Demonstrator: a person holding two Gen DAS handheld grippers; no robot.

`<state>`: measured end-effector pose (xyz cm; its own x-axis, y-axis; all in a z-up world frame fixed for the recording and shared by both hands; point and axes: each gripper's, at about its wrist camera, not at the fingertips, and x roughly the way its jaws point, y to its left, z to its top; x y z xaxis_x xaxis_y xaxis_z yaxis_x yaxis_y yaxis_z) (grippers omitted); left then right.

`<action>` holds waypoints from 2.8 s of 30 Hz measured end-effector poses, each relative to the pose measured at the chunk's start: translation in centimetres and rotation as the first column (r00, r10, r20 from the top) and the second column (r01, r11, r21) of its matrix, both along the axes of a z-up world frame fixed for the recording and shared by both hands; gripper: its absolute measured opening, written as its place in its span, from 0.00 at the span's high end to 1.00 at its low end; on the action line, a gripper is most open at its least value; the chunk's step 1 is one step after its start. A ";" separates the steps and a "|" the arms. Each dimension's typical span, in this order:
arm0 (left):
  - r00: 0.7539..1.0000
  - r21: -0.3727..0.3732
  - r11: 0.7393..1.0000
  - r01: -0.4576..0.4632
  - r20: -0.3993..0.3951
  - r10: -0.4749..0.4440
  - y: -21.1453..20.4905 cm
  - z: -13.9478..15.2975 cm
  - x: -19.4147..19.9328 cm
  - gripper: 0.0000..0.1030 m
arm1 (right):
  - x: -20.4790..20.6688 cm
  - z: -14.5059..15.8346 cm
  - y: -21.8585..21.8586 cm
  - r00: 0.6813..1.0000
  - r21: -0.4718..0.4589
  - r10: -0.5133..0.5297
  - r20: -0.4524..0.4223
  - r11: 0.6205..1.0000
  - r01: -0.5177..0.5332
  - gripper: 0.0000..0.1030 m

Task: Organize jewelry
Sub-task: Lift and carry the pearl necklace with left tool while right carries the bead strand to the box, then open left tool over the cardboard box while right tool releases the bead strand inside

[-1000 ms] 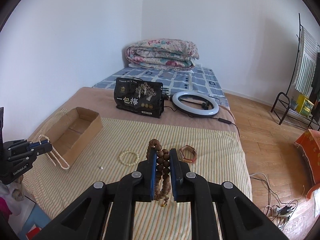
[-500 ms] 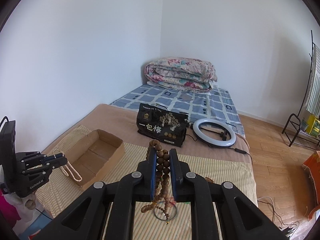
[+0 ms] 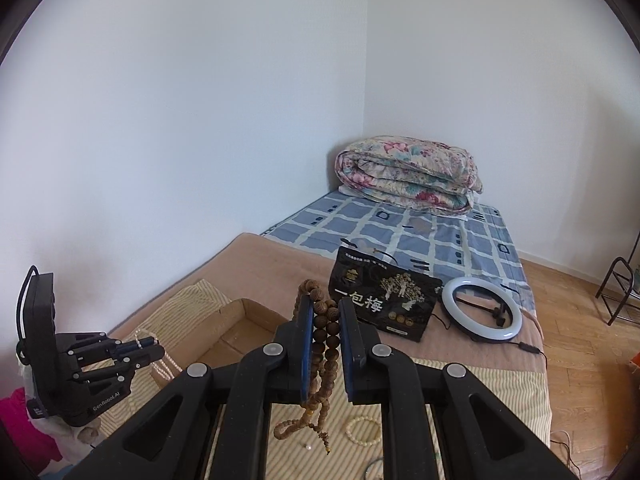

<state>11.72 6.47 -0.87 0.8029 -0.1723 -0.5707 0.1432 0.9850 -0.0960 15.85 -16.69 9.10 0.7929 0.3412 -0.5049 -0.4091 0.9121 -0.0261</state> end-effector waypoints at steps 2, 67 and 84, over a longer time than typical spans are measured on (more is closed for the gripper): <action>1.000 0.000 1.000 -0.009 -0.002 0.009 0.8 -0.2 0.1 0.95 | 0.6 0.1 1.4 1.000 0.007 0.020 0.001 1.000 -0.020 0.90; 0.981 -0.031 0.998 -0.052 -0.191 0.045 4.2 -9.4 5.3 0.58 | 14.1 -17.3 12.5 0.936 -0.018 0.094 -0.339 0.994 -0.106 0.38; 0.989 -0.028 0.999 -0.016 -0.147 0.011 2.0 -6.9 3.2 0.58 | 11.5 -13.9 7.0 0.953 0.024 0.022 -0.301 1.000 -0.016 0.11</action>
<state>14.88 8.44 -7.73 0.7129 -0.1803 -0.6777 0.1120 0.9833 -0.1438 27.39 -9.69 -4.84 0.5986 0.3676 -0.7117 -0.4123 0.9032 0.1197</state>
